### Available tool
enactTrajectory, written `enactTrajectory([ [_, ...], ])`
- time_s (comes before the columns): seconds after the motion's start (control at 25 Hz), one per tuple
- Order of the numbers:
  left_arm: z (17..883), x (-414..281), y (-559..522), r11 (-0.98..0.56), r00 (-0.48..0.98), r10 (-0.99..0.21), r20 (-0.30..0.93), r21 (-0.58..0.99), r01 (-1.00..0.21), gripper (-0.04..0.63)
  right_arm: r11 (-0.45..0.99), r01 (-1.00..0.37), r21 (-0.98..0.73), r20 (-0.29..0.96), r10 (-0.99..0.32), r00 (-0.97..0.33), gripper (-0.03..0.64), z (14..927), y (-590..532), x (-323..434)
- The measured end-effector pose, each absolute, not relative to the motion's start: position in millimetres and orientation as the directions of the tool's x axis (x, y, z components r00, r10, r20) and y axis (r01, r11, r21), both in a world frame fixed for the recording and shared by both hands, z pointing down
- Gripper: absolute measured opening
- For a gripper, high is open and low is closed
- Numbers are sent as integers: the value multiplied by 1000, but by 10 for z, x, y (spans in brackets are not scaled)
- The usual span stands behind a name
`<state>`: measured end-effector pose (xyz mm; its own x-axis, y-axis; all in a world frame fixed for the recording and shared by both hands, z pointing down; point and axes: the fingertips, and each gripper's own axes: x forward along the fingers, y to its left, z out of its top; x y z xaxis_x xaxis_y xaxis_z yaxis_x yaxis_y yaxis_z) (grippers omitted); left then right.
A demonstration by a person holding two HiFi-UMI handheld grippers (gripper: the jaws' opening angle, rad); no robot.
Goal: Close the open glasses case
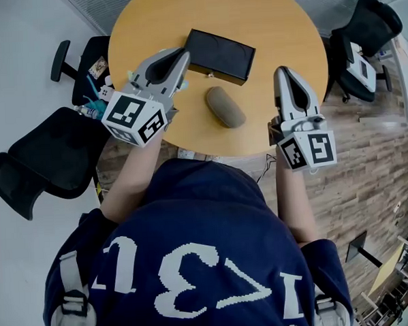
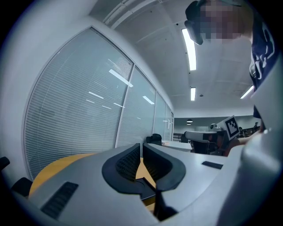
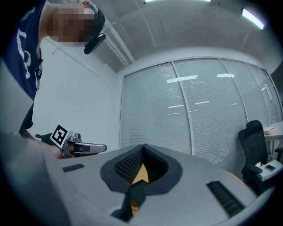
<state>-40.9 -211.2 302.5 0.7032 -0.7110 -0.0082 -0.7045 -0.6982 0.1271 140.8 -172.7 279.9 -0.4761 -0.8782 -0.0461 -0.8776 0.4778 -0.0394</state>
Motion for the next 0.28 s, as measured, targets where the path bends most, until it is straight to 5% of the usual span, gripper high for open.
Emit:
enactTrajectory([
  [0.28, 2989, -402, -2138, -702, 706, -708, -11, 123, -702, 29, 475, -879, -29, -45, -880, -474, 26, 2774, -1752, 1409],
])
